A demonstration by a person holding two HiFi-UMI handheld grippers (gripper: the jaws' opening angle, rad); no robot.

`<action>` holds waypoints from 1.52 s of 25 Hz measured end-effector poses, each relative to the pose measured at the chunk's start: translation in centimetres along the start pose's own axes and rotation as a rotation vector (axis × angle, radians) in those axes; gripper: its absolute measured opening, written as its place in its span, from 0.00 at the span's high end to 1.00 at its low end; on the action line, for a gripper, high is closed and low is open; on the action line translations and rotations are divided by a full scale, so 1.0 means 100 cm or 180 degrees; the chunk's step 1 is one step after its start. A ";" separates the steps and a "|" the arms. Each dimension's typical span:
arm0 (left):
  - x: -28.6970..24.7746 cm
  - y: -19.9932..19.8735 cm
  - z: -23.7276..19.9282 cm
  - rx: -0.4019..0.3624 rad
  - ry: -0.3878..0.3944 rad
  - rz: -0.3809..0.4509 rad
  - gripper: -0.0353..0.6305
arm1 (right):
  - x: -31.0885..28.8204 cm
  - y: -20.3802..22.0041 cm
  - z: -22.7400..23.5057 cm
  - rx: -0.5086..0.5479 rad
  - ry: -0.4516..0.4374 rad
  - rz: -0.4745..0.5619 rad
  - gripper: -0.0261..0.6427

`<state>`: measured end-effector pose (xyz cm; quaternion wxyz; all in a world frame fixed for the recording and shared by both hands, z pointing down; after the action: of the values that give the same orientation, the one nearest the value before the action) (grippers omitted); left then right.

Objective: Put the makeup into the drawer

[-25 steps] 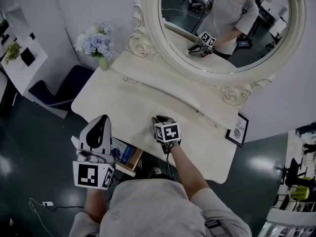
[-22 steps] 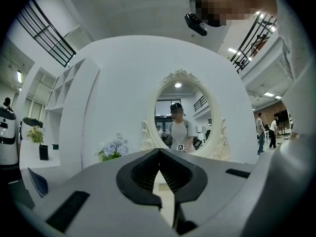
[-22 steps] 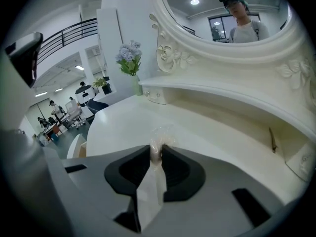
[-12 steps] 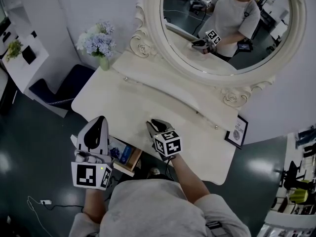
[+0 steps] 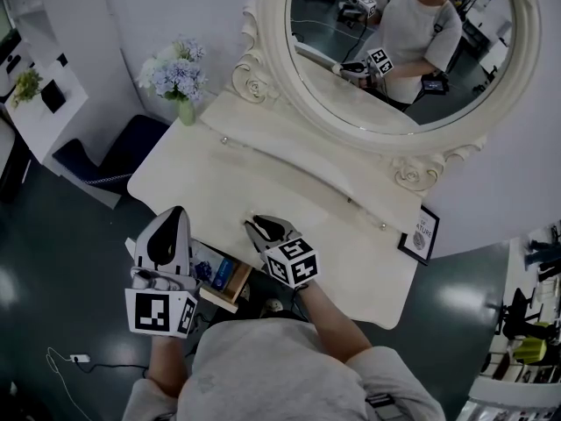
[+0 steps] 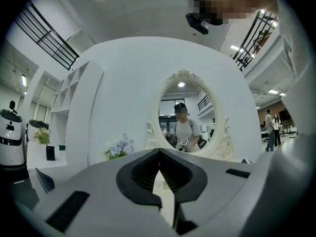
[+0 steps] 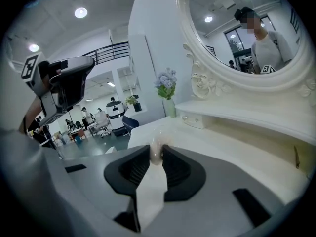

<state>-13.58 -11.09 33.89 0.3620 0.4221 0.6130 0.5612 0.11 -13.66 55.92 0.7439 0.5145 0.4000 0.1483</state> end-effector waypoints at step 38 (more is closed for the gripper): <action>0.031 -0.004 -0.024 0.0005 -0.0241 0.0020 0.93 | -0.048 0.079 -0.143 0.0752 -0.1273 -0.0890 0.83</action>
<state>-17.06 -9.13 33.89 0.3829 0.4452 0.5980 0.5455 -12.11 -4.12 62.93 0.7561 0.5566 0.3268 -0.1081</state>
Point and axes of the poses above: the fingertips, and each gripper's own axes: x backward along the fingers, z to its right, y out of its underside, the point moved 1 cm from there along x, backward along the fingers, and after that the axes turned 7 degrees about x, right-handed, at the moved point
